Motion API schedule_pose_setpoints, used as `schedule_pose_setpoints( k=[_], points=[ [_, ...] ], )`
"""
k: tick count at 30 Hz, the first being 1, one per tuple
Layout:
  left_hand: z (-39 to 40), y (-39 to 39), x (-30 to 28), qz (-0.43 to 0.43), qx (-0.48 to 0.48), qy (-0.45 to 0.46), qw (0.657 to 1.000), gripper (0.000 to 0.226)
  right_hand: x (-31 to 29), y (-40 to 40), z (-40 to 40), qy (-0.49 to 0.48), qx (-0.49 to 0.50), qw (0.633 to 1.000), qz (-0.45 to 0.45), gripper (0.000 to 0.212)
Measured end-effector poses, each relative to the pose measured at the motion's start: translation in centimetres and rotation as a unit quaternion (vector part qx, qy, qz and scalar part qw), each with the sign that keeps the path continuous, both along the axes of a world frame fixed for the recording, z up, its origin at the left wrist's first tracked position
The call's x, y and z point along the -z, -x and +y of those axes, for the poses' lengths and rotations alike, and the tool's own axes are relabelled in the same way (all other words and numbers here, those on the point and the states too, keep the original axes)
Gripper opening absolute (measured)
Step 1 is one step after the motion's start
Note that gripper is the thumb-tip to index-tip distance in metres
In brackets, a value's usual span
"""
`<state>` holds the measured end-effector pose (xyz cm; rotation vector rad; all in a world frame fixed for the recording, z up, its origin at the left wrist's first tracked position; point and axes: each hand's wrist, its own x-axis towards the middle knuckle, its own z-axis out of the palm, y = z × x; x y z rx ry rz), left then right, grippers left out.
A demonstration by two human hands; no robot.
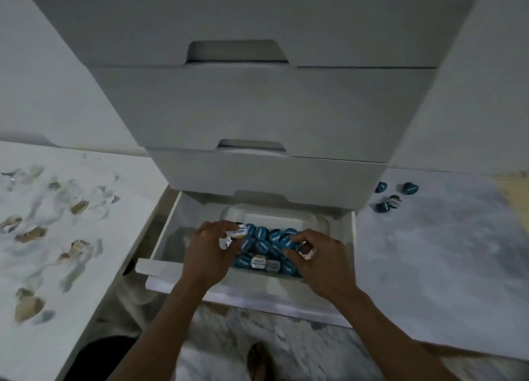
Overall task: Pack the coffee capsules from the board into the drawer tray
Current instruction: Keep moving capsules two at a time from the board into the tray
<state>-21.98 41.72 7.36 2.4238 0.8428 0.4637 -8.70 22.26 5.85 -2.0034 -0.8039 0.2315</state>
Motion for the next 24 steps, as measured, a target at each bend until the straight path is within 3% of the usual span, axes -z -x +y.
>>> schedule_pose_setpoints(
  k=[7, 24],
  points=[
    [7.4, -3.9, 4.7, 0.081, 0.063, 0.031, 0.994, 0.028, 3.7, -1.8, 8.2, 0.085, 0.030, 0.996, -0.008, 0.015],
    [11.5, -8.2, 9.2, 0.089, 0.172, -0.011, 0.981, 0.024, 8.5, -4.9, 14.9, 0.220, -0.010, 0.975, -0.021, 0.024]
  ],
)
